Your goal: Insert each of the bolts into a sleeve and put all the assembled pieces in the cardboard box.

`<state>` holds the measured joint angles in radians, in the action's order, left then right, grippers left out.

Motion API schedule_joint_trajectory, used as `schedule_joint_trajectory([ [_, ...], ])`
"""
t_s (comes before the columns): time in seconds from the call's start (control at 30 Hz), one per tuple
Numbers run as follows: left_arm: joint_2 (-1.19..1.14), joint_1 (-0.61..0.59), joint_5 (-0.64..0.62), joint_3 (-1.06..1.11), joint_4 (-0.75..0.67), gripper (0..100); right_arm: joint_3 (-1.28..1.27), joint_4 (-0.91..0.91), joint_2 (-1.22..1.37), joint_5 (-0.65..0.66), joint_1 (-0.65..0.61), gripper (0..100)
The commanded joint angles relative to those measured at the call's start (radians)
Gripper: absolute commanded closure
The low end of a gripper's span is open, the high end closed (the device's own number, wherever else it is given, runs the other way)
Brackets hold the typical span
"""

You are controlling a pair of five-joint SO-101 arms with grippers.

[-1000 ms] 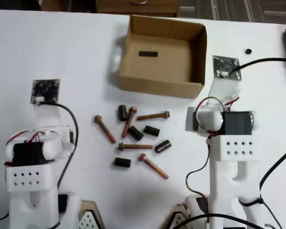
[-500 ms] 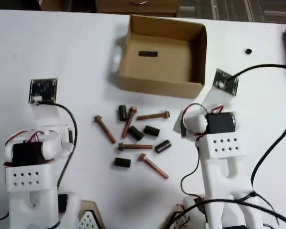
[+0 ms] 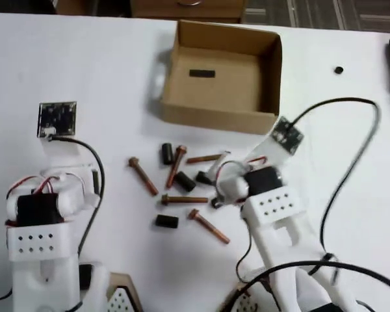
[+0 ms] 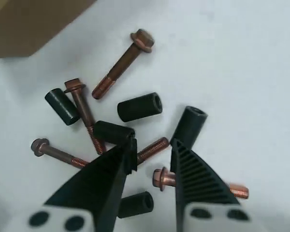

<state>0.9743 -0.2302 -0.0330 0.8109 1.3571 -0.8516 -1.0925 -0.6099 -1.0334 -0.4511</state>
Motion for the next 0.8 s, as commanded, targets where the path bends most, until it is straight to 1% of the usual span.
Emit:
schedule_joint_trajectory([
  [0.0, 0.000, -0.008, -0.006, -0.039, -0.026, 98, -0.012, 0.045, 0.004, -0.057, -0.050, 87.8],
  [0.17, 0.000, -0.008, -0.006, -0.039, -0.026, 98, -0.063, 0.036, 0.004, -0.060, -0.036, 87.8],
  [0.57, 0.000, -0.008, -0.006, -0.045, -0.026, 98, -0.149, 0.116, 0.005, -0.063, -0.031, 87.8],
  [0.77, 0.002, 0.000, -0.006, -0.047, -0.035, 98, -0.160, 0.120, 0.047, -0.063, 0.056, 87.8],
])
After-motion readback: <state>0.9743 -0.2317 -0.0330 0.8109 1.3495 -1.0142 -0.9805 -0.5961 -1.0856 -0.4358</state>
